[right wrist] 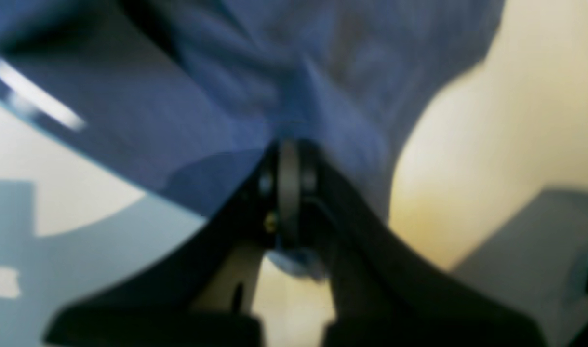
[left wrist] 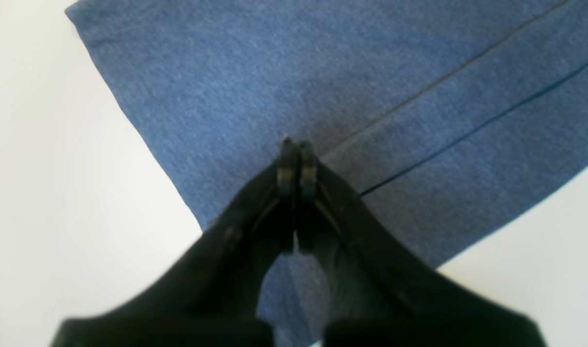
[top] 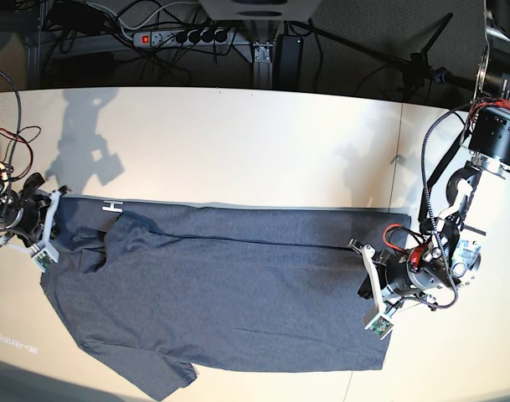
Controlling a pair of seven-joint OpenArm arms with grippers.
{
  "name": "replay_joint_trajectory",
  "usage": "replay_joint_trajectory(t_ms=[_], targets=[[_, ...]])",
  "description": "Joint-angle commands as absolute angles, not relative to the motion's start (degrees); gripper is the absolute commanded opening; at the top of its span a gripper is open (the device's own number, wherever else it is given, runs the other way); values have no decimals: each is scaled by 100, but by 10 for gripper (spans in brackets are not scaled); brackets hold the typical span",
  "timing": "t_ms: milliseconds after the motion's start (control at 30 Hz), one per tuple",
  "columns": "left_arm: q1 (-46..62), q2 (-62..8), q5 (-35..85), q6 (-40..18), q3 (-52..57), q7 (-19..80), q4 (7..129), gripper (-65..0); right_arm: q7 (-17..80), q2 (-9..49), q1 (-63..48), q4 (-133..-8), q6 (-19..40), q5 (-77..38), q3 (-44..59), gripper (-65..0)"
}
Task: Fold the T-shirt properly
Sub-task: 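Regrasp the shirt edge near the collar with the right gripper, then move the left gripper along the shirt edge toward the right gripper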
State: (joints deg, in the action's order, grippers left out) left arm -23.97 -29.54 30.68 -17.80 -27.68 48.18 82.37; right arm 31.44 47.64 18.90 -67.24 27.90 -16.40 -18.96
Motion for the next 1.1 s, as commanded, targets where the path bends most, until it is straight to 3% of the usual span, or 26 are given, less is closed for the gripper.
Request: replay_joint_trajectory(t_ms=[0, 200, 433, 700, 900, 1067], targets=[[-2571, -3020, 3089, -1865, -2718, 4716, 8320, -650, 2947, 4936, 2032, -6694, 2674, -1653, -1800, -650], [-2571, -3020, 3087, -1865, -2718, 4718, 8320, -650, 2637, 4969, 2062, -6261, 2674, -1374, -1800, -650], [-2569, -3020, 3089, -1865, -2718, 4716, 8320, -650, 1450, 4967, 2067, -5920, 2633, -353, -1800, -650], [-2567, -3017, 3089, -1865, -2718, 4670, 8320, -650, 1168, 4759, 2641, -5380, 2628, -325, -1800, -650], [-2567, -3015, 3085, -1868, -2718, 4652, 8320, -650, 1243, 4501, 3124, -5105, 2635, -722, -1800, -650], [-2519, -3022, 3059, -1868, -2718, 4659, 8320, -650, 2145, 4390, 3168, -5559, 2641, -1846, -1800, -650]])
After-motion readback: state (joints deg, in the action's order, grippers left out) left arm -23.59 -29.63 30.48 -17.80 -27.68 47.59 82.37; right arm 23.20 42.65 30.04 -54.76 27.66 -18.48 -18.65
